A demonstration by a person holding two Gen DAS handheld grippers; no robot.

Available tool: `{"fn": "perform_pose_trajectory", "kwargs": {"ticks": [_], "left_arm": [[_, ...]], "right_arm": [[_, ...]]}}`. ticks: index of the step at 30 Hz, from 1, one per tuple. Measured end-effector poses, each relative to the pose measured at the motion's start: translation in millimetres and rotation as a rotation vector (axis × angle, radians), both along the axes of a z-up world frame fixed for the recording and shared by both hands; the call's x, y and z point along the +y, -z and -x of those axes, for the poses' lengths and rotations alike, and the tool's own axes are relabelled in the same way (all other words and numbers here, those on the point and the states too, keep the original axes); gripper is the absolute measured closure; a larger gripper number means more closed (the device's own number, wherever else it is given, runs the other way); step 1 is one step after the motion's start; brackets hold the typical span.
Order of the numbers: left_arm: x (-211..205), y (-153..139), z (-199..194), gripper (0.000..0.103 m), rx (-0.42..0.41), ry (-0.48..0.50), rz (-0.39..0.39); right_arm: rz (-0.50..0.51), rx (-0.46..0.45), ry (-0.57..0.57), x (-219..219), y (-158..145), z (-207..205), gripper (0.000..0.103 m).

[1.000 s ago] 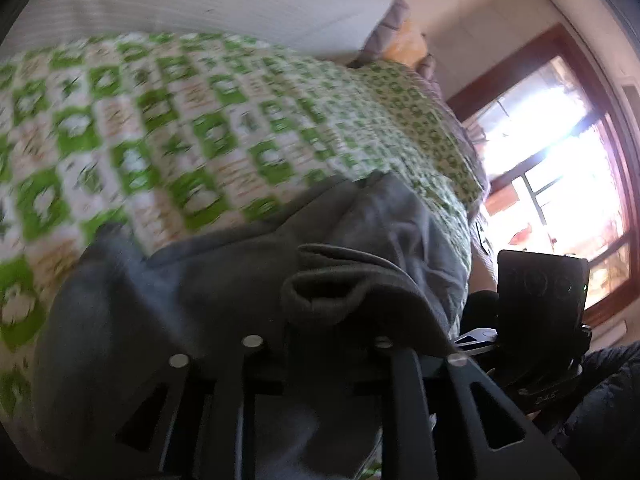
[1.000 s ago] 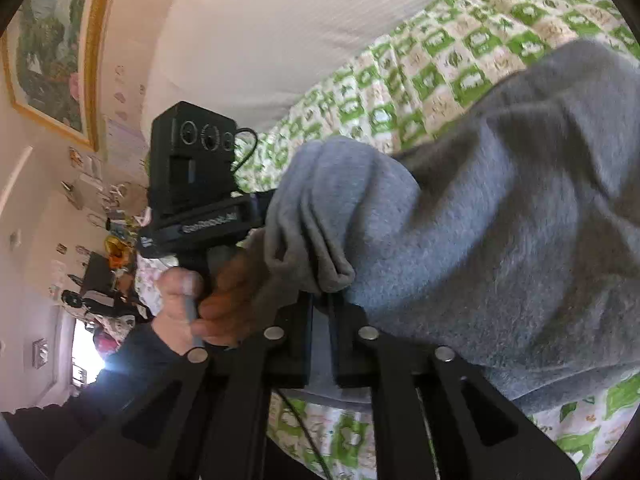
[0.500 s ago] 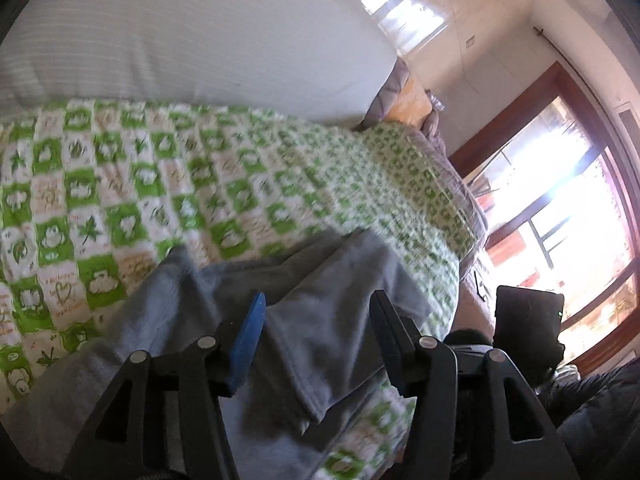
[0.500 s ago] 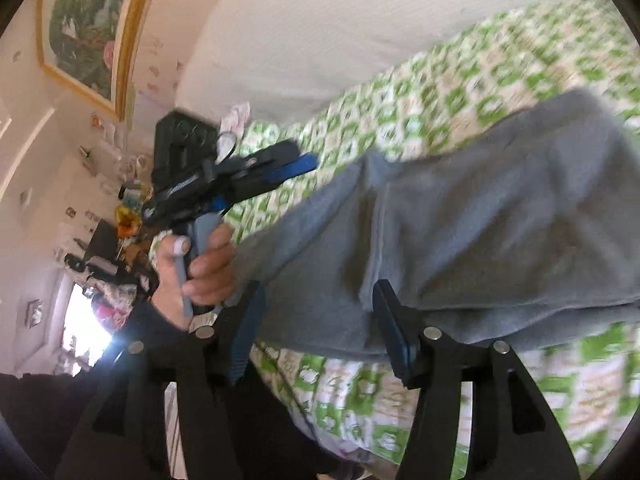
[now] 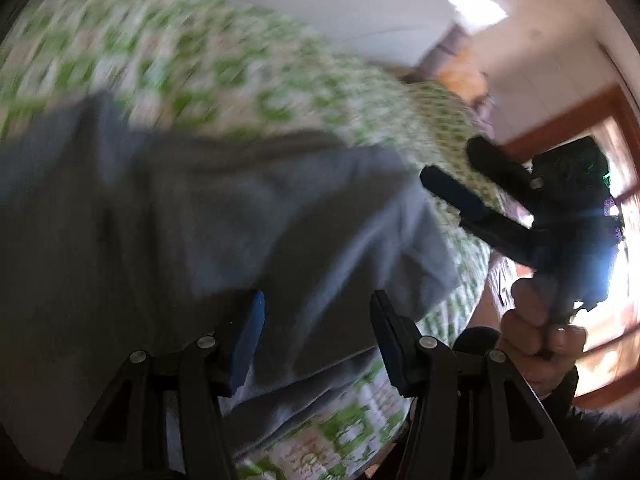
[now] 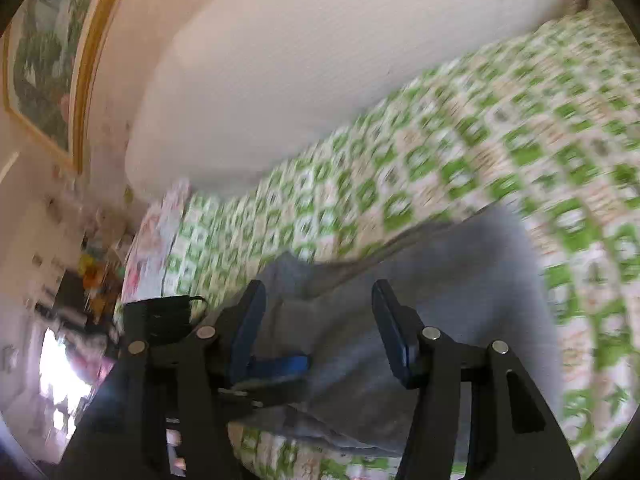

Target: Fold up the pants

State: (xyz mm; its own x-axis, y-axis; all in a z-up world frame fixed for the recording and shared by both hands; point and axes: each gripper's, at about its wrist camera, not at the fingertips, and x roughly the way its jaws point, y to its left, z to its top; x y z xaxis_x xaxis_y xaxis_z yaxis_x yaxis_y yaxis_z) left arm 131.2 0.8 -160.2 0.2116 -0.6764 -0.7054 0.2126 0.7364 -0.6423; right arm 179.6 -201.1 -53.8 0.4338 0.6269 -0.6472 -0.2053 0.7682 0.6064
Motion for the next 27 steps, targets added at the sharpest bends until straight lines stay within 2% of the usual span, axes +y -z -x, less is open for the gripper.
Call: {"fn": "perform_pose_trajectory", "kwargs": {"ticks": [2, 4, 6, 8, 11, 14, 19, 21, 25, 27], "left_arm": [[6.2, 19.6, 9.9, 0.049, 0.058, -0.037, 0.023], [9.6, 26.4, 18.8, 0.050, 0.059, -0.061, 0.044], [13.5, 27.8, 23.6, 0.053, 0.052, -0.078, 0.048], [18.2, 28.2, 23.8, 0.054, 0.058, -0.086, 0.060], [33.1, 19.4, 29.8, 0.054, 0.053, -0.113, 0.080], [49.8, 1.4, 43.0, 0.053, 0.016, -0.167, 0.043], [87.6, -23.8, 77.4, 0.050, -0.031, -0.291, 0.016], [97.3, -30.5, 87.0, 0.046, -0.037, -0.333, 0.010], [117.8, -36.6, 105.7, 0.046, -0.042, -0.415, 0.011], [128.2, -40.1, 112.3, 0.046, -0.056, -0.459, -0.017]], "right_arm": [[0.011, 0.046, -0.061, 16.2, 13.1, -7.1, 0.047], [0.047, 0.088, -0.110, 30.7, 32.4, -15.2, 0.047], [0.111, 0.165, -0.093, 33.3, 62.9, -25.9, 0.049], [0.112, 0.196, -0.071, 30.0, 80.7, -31.9, 0.052], [0.103, 0.183, -0.079, 33.2, 70.6, -31.4, 0.050], [0.075, 0.147, -0.146, 47.1, 49.7, -27.7, 0.050], [0.120, 0.076, -0.287, 91.1, 19.4, -25.9, 0.050], [0.134, 0.063, -0.329, 103.6, 12.7, -24.8, 0.050], [0.139, 0.046, -0.379, 125.8, 5.9, -22.9, 0.050], [0.137, 0.042, -0.397, 137.2, 4.5, -21.3, 0.050]]}}
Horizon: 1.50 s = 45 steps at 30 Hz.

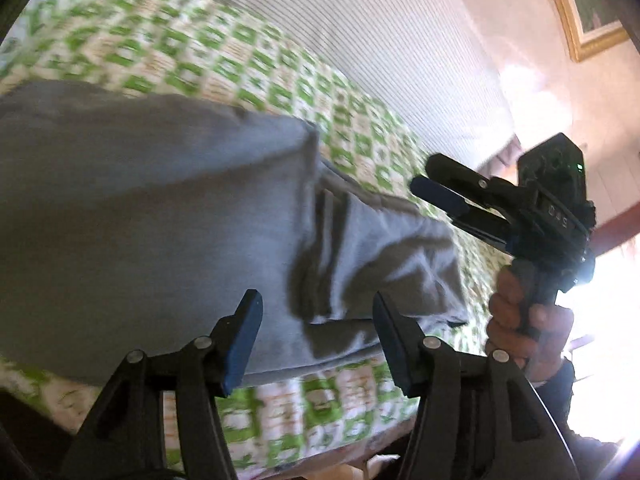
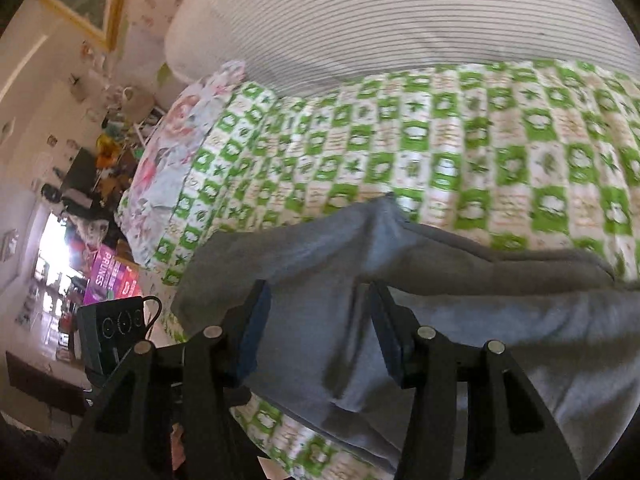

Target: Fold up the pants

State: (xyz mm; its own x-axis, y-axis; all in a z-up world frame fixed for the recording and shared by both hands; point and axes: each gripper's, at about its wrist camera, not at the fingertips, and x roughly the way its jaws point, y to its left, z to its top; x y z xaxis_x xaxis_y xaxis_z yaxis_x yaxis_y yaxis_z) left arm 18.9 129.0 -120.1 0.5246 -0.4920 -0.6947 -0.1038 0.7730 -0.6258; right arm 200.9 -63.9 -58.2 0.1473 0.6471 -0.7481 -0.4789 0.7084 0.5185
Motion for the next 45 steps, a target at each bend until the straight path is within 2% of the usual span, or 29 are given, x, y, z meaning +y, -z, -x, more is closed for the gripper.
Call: {"fn": "perform_pose_trajectory", "kwargs": {"ticks": [1, 8, 11, 13, 20, 26, 30, 35, 42, 45], "left_arm": [[-5.1, -1.9, -0.1, 0.046, -0.005, -0.023, -0.015], [28.9, -16.8, 29.7, 0.046, -0.039, -0.195, -0.068], [45.2, -20.7, 44.8, 0.046, -0.051, -0.254, -0.019], [56.4, -23.1, 55.8, 0.046, -0.054, -0.293, -0.012], [82.5, -20.2, 84.0, 0.044, -0.058, -0.403, 0.005], [108.1, -3.4, 101.1, 0.043, -0.007, -0.510, 0.025], [123.1, 10.8, 105.2, 0.043, 0.027, -0.554, 0.084], [137.3, 27.6, 106.9, 0.043, 0.059, -0.593, 0.122], [147.3, 43.2, 101.9, 0.040, 0.077, -0.607, 0.177], [149.2, 52.3, 96.0, 0.040, 0.083, -0.617, 0.228]], "right_arm": [[-0.001, 0.000, -0.012, 5.9, -0.3, 1.7, 0.050], [0.014, -0.024, -0.105, 43.0, -4.4, 12.0, 0.050], [0.027, -0.038, -0.182, 64.2, -7.1, 15.5, 0.050], [0.048, -0.044, -0.254, 83.1, -7.4, 18.6, 0.050], [0.069, -0.041, -0.399, 135.7, -5.8, 19.2, 0.049], [0.111, -0.007, -0.560, 197.2, 3.9, 14.8, 0.048], [0.146, 0.044, -0.710, 248.1, 15.1, 13.1, 0.046], [0.206, 0.076, -0.813, 295.5, 34.2, 8.9, 0.046], [0.256, 0.139, -0.853, 337.8, 65.1, -10.3, 0.046], [0.283, 0.152, -0.868, 350.8, 78.0, -19.7, 0.046]]}}
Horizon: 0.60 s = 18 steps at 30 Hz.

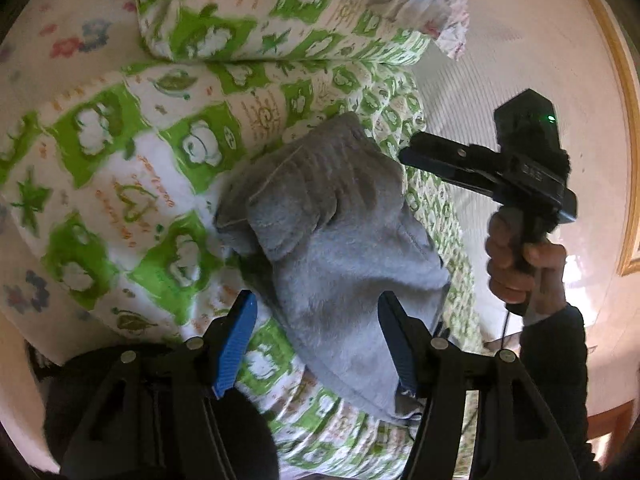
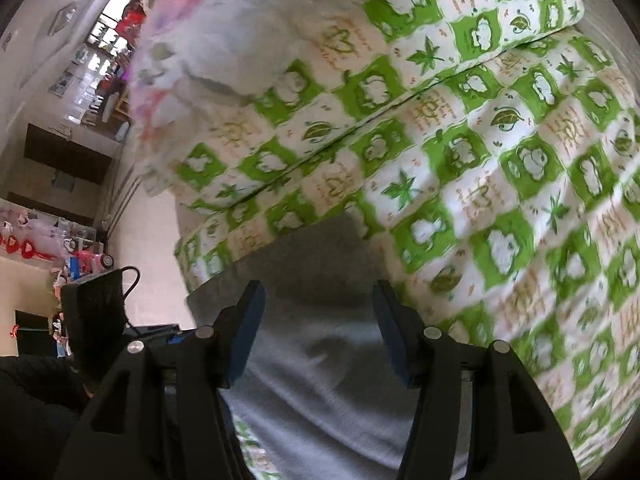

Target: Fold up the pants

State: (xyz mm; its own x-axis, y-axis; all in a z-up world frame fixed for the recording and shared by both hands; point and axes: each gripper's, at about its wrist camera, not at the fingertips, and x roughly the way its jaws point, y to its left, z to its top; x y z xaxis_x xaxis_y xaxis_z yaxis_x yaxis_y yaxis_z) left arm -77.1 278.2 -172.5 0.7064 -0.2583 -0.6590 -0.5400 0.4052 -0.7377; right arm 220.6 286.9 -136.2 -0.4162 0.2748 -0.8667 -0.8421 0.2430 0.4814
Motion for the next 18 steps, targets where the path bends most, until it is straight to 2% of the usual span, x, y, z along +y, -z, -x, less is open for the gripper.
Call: {"fn": "perform_pose_trajectory", "kwargs": {"ticks": [6, 8, 11, 13, 14, 15, 17, 18], "left_arm": [[2.8, 18.5, -9.8, 0.038, 0.037, -0.023, 0.058], [4.3, 22.5, -10.8, 0.037, 0.031, -0.039, 0.075], [7.8, 27.5, -14.7, 0.034, 0.020, -0.061, 0.106], [9.2, 25.8, -16.4, 0.036, 0.002, -0.065, 0.105], [8.7, 24.1, -17.9, 0.043, -0.010, -0.058, 0.094], [7.3, 22.3, -18.7, 0.061, -0.018, -0.051, 0.082], [5.2, 20.5, -21.0, 0.086, -0.032, -0.026, 0.081], [3.7, 19.1, -21.7, 0.088, -0.039, -0.012, 0.082]], "right_arm": [[0.052, 0.046, -0.041, 17.2, 25.6, -13.4, 0.045], [0.069, 0.049, -0.054, 21.8, 35.2, -13.2, 0.036], [0.096, 0.088, -0.054, 28.9, 54.3, -12.4, 0.032], [0.079, 0.094, -0.044, 30.0, 57.7, -11.3, 0.036], [0.065, 0.090, -0.039, 29.1, 55.9, -10.9, 0.055], [0.046, 0.106, -0.033, 28.0, 53.6, -10.5, 0.068], [0.037, 0.112, -0.020, 25.0, 49.0, -9.8, 0.075], [0.019, 0.094, -0.032, 21.2, 41.7, -7.4, 0.076]]}}
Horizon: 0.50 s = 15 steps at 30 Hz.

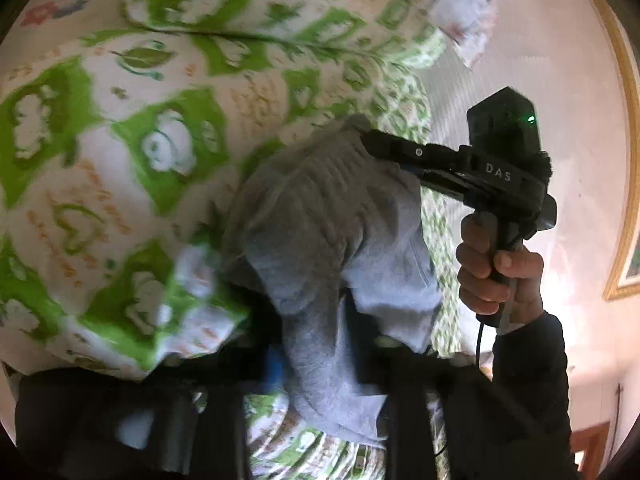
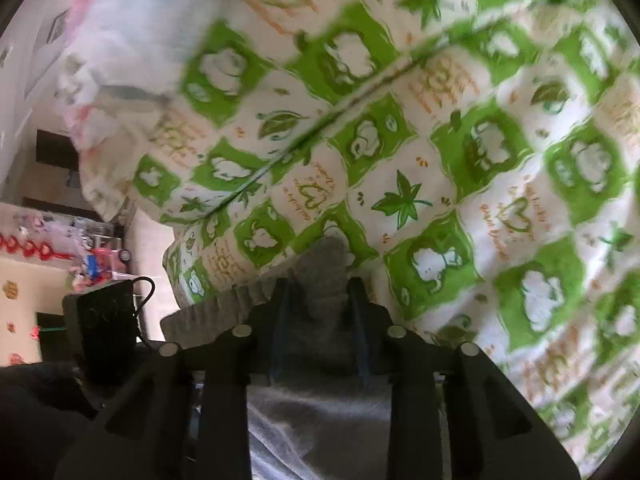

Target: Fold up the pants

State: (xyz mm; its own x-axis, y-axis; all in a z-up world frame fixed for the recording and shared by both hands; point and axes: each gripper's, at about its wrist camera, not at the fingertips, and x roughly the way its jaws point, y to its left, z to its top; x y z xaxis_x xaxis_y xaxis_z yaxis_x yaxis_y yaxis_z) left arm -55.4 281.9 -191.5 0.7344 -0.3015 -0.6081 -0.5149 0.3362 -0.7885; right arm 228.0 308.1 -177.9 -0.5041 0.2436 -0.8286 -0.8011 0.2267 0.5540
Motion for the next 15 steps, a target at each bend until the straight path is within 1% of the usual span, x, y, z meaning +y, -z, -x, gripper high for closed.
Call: {"fn": "perform_pose_trajectory", "kwargs": {"ticks": [1, 2, 4, 10, 15], "left_arm": [[-2.4, -3.4, -0.8, 0.090, -0.008, 0.008, -0.015], [-6.1, -10.5, -0.3, 0.090, -0.016, 0.015, -0.047], [-9.9, -19.7, 1.6, 0.090, -0.029, 0.023, -0.072], [-18.3, -45.9, 4.4, 0.090, -0.076, 0.029, -0.088], [-45.4, -82.5, -9.0, 0.090, -0.140, 0.092, -0.141]], "right_arm": [[-0.013, -0.004, -0.004, -2.8, -5.2, 1.8, 0.078], [-0.024, -0.009, -0.001, -5.8, -10.3, 3.3, 0.079], [-0.050, -0.022, 0.007, -12.7, -24.0, 3.9, 0.080], [-0.134, -0.082, 0.041, -33.5, -70.8, 3.5, 0.082], [-0.187, -0.109, 0.092, -73.9, -112.5, -8.1, 0.082]]}}
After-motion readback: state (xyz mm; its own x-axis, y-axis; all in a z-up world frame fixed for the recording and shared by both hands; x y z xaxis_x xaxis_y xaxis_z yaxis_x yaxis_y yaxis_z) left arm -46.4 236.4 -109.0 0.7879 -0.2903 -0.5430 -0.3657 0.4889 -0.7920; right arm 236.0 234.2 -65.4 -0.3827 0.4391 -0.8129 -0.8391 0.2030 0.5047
